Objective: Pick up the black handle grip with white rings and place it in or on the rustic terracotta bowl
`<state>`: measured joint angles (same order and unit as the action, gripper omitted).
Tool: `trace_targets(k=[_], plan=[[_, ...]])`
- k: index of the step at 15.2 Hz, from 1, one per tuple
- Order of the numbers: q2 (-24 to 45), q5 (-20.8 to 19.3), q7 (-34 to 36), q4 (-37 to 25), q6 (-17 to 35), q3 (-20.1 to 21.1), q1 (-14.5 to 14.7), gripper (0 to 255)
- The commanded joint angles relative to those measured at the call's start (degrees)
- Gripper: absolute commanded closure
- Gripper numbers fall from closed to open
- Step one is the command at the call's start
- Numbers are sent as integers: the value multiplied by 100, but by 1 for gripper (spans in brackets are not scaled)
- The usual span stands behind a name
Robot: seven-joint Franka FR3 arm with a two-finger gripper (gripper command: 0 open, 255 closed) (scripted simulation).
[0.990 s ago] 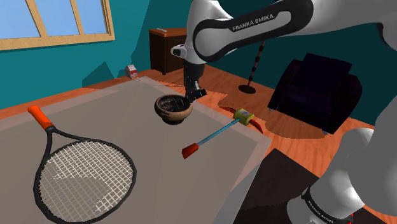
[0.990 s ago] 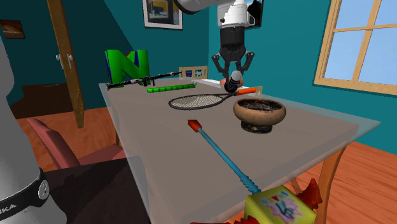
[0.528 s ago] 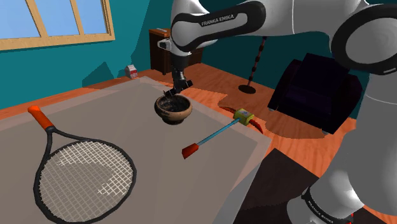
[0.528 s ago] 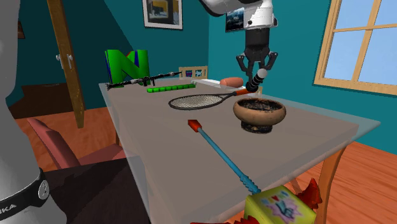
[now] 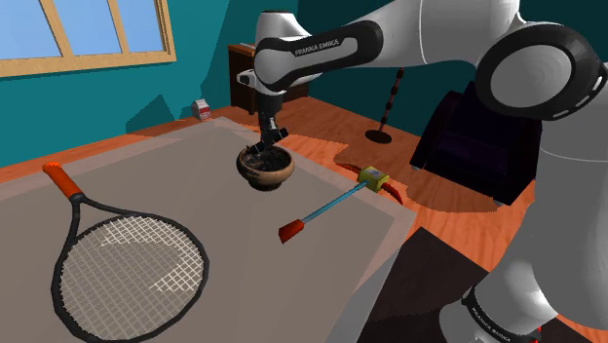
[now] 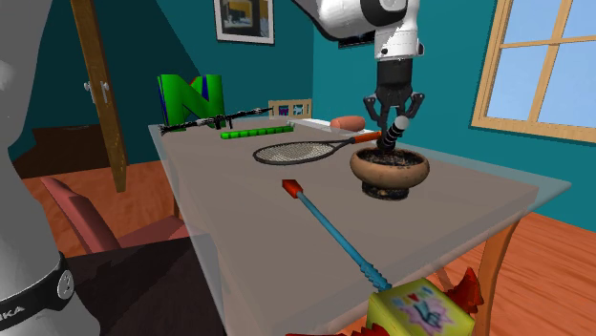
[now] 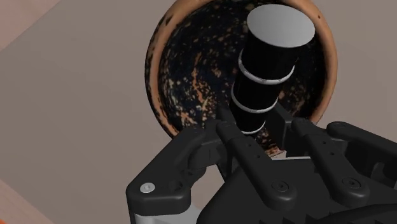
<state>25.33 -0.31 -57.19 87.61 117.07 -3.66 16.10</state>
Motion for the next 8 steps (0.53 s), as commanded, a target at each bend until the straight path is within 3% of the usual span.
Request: trace_targets(k=[1, 8], plan=[[41, 1, 1, 89, 135, 1, 0, 255], [166, 6, 6, 294, 465, 5, -2, 255]])
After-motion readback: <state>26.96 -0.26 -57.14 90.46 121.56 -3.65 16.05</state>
